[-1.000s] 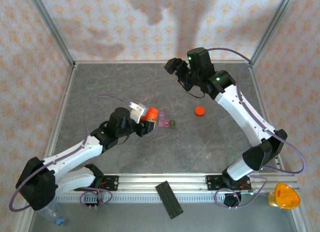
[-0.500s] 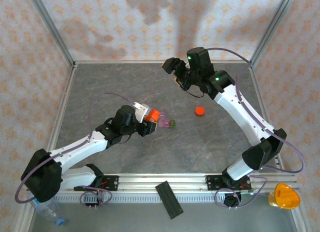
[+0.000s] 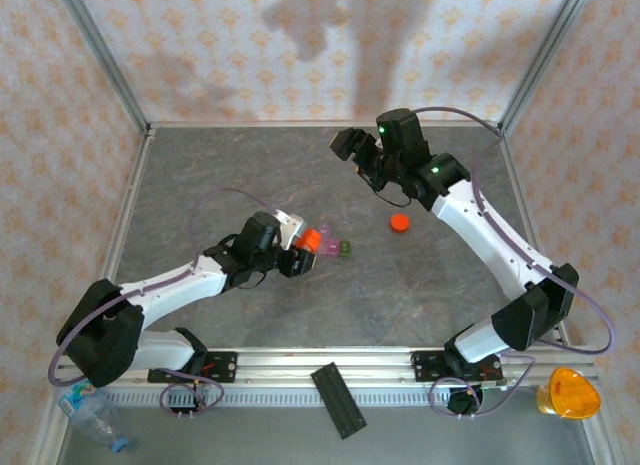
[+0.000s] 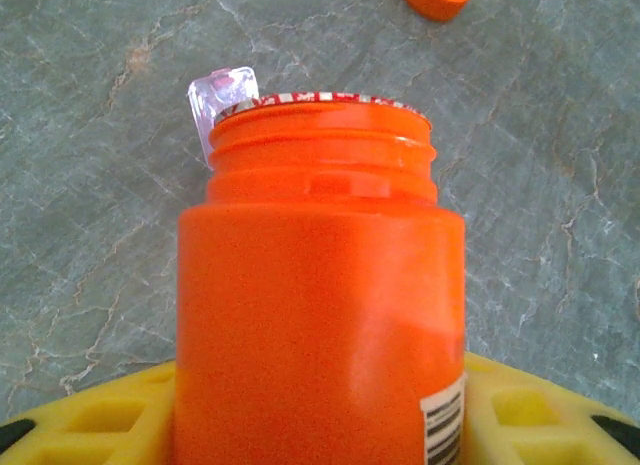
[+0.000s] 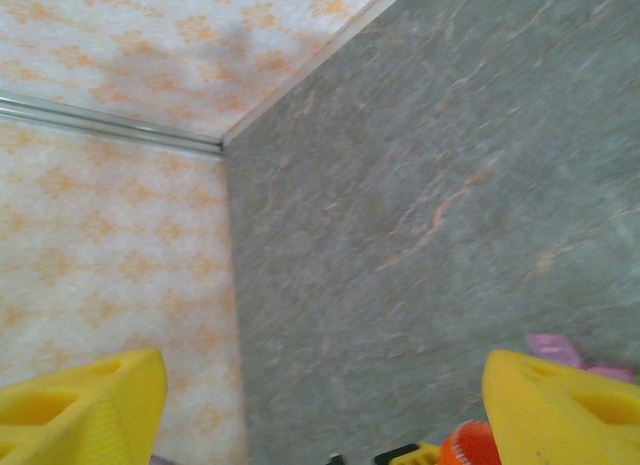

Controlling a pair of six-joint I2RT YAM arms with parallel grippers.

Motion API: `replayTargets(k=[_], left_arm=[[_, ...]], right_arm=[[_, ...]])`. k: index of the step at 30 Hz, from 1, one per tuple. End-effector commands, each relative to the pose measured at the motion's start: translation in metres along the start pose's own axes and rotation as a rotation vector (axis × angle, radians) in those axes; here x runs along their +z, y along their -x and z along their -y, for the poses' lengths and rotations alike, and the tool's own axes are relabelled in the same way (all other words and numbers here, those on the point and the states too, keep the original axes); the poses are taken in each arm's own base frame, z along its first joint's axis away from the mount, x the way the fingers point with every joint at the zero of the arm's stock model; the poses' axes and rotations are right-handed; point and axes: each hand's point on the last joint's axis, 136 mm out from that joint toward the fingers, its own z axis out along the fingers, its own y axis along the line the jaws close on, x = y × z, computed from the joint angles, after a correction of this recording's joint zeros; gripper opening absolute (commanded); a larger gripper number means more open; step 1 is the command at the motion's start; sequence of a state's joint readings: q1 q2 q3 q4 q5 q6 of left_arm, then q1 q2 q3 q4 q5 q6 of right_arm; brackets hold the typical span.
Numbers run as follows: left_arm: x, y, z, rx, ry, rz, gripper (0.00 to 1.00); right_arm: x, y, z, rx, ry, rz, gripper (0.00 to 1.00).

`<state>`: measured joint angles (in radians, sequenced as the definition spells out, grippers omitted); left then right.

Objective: Sort the pills into containers

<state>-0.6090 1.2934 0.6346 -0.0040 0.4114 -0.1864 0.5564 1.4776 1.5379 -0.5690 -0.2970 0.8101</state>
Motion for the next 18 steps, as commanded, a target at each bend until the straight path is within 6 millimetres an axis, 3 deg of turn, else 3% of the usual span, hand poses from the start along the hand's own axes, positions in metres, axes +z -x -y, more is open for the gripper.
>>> replayTargets(k=[1,10,18], left_arm=[[0.003,0.007,0.008,0.012,-0.027,0.015,0.0],[0.011,0.004,0.005,0.023,-0.018,-0.036,0.0],[0.018,-0.004,0.002,0.032,-0.012,-0.078,0.0]], right_arm=[[-0.001,0.003,0.045,-0.082,-0.135,0.037,0.82],[0.025,-0.035,0.135,-0.206,-0.295,-0.101,0.78],[0.062,-0.073,0.177,-0.229,-0.318,-0.251,0.72]])
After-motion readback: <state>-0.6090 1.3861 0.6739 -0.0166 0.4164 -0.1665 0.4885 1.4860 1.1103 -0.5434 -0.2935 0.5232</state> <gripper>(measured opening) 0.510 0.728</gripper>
